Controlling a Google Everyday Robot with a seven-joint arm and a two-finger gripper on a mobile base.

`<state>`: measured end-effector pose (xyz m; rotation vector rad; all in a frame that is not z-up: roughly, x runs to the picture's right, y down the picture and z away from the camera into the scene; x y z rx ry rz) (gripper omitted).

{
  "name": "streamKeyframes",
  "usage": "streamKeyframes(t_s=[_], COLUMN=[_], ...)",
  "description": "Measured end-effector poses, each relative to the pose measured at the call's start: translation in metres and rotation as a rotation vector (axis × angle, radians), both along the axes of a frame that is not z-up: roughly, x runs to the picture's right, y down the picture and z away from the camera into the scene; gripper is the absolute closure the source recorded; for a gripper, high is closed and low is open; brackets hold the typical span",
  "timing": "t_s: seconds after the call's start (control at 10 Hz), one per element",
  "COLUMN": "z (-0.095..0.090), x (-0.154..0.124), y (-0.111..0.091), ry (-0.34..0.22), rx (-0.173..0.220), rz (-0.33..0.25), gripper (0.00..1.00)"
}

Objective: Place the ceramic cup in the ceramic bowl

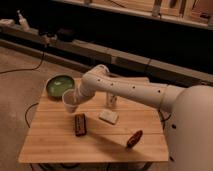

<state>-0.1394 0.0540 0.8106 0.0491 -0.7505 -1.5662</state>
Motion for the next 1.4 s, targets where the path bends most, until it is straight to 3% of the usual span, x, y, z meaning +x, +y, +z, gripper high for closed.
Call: streamKeyframes(t_s=[0.6,0.9,1.2,1.4], z=[0.061,0.086,0.096,0.107], x=[0.009,-0.027,-0.074,-0.083], y=[-0.075,-0.102,-0.101,-0.086], ry=[0.01,-0.043,-0.134,-0.156], rx=[0.067,0.106,0.138,0.137], rz=[0.043,0.043,0.031,0.008], gripper=[0.95,0.95,0.95,0.95])
